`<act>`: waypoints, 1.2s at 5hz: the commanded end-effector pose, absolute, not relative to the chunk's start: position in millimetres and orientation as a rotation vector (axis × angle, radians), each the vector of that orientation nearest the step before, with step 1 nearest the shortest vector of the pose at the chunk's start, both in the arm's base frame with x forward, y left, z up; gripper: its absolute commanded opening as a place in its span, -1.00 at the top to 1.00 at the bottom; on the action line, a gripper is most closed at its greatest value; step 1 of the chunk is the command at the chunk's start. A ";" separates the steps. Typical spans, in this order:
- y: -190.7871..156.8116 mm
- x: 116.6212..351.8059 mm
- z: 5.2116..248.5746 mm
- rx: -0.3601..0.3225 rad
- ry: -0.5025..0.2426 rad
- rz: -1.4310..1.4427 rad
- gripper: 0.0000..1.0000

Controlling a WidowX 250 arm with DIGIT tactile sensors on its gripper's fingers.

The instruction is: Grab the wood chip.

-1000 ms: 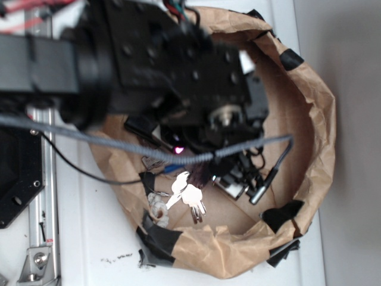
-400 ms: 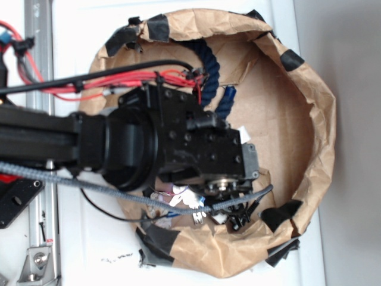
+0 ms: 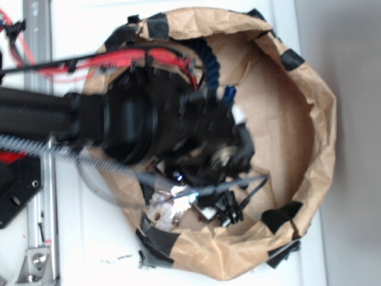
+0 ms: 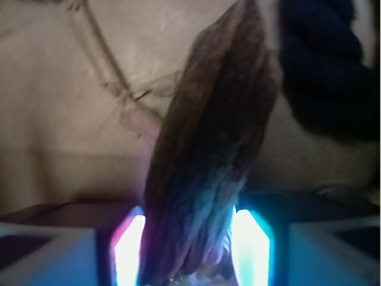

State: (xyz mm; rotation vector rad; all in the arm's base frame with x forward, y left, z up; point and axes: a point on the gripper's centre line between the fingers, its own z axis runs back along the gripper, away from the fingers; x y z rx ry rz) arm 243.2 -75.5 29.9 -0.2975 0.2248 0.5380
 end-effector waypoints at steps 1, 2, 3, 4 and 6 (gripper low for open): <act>-44.3 262.6 130.6 -0.274 0.011 0.413 1.00; -39.2 261.6 154.3 -0.231 -0.063 0.416 1.00; -38.7 260.0 155.7 -0.152 -0.112 0.528 -1.00; -45.1 255.8 125.7 -0.251 -0.092 0.691 -1.00; -47.8 263.4 71.3 -0.242 -0.023 0.717 -1.00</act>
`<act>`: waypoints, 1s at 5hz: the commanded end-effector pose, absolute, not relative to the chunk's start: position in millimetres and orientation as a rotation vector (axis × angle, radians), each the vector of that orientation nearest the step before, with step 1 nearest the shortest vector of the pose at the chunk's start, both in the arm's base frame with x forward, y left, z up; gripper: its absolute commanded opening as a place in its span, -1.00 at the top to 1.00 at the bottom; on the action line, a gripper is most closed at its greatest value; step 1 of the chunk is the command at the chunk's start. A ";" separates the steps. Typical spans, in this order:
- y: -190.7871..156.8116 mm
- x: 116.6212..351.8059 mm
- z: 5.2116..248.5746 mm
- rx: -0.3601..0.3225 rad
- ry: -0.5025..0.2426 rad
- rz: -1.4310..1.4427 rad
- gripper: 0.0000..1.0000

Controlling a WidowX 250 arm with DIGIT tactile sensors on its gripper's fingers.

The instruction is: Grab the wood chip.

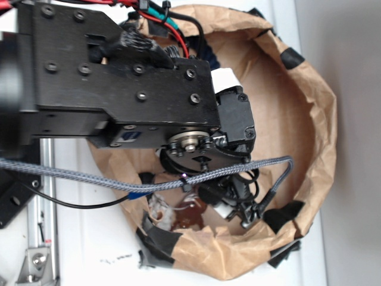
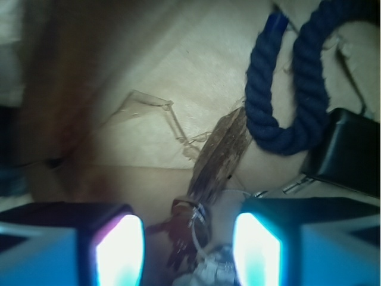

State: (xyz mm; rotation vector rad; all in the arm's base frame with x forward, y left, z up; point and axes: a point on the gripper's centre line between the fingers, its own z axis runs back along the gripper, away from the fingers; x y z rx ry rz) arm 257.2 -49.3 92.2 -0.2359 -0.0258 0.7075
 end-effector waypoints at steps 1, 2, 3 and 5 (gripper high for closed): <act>-54.6 274.2 59.0 -0.274 -0.017 0.693 -1.00; -54.4 277.1 43.1 -0.266 0.017 0.683 -1.00; -59.9 265.0 24.2 -0.266 0.076 0.657 -1.00; -62.7 242.5 16.8 -0.198 0.139 0.650 1.00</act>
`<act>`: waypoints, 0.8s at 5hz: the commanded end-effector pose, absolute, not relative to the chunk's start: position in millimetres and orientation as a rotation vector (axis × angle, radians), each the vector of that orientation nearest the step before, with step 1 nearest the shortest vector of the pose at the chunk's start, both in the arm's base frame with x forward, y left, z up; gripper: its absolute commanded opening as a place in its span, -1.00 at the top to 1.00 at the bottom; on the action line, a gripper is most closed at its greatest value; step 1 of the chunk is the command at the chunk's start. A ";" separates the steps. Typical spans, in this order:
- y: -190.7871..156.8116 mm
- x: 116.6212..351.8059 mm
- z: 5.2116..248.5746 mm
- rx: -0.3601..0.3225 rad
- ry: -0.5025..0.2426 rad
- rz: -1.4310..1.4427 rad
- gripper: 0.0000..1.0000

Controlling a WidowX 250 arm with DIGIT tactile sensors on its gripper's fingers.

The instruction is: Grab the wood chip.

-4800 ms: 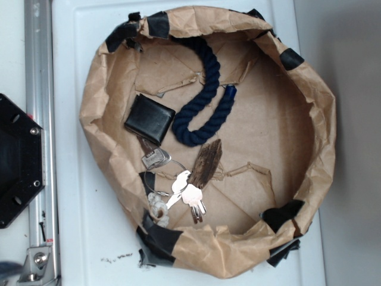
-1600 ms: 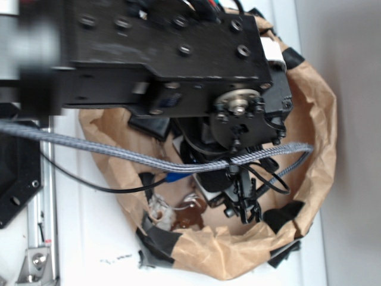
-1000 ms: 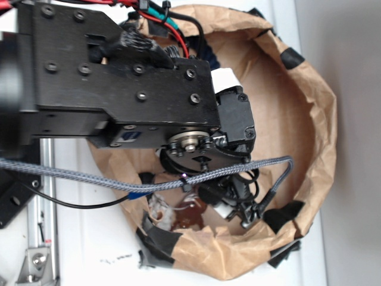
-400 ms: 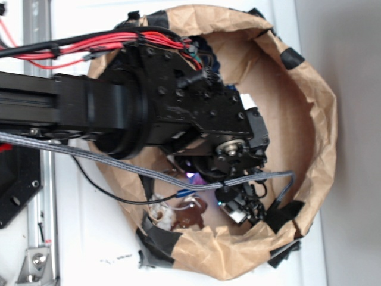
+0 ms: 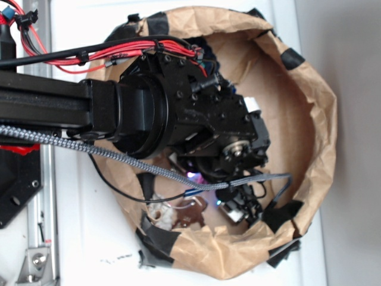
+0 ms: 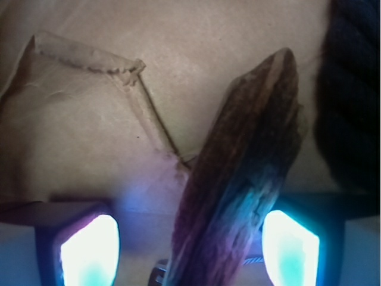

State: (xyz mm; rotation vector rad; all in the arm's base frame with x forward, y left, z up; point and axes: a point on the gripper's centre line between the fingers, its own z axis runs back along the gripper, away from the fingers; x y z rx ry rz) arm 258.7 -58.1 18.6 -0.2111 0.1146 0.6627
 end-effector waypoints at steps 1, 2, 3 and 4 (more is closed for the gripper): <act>-64.5 255.8 22.2 -0.188 0.154 0.606 1.00; -64.1 267.7 27.8 -0.217 0.147 0.600 1.00; -64.8 271.9 32.4 -0.234 0.145 0.570 1.00; -61.1 273.7 74.4 -0.176 0.077 0.438 1.00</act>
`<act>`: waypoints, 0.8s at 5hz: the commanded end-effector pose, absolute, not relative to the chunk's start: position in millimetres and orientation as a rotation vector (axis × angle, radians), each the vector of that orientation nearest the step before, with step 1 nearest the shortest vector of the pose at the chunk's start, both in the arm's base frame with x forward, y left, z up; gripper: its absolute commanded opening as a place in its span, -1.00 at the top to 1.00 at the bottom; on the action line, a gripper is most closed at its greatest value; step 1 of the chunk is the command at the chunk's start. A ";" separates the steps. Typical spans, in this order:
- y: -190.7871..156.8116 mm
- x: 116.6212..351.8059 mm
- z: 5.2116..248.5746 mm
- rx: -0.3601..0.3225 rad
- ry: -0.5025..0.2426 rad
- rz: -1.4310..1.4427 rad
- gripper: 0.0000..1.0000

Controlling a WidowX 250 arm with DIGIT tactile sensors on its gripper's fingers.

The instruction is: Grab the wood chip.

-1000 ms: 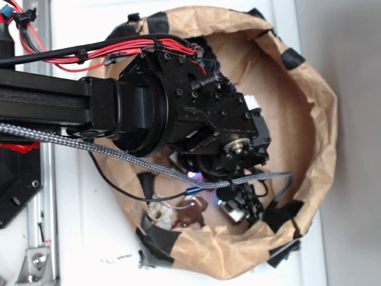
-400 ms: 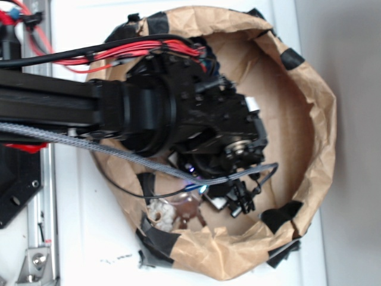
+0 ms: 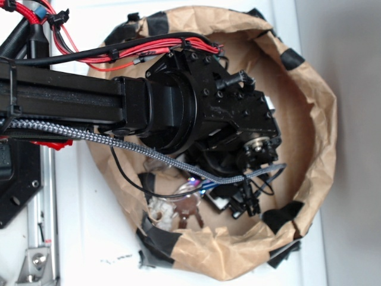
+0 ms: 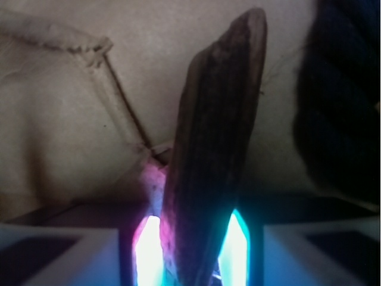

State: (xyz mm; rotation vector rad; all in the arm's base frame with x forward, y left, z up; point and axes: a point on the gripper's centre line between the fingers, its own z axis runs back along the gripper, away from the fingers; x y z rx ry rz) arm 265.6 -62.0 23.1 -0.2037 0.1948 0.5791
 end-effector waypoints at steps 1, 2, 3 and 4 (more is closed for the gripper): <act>-40.5 276.8 125.0 -0.154 -0.114 0.367 1.00; -22.3 270.1 172.8 -0.195 -0.170 0.280 1.00; -17.8 265.6 170.9 -0.162 -0.197 0.143 1.00; -15.4 263.7 167.7 -0.161 -0.216 0.145 1.00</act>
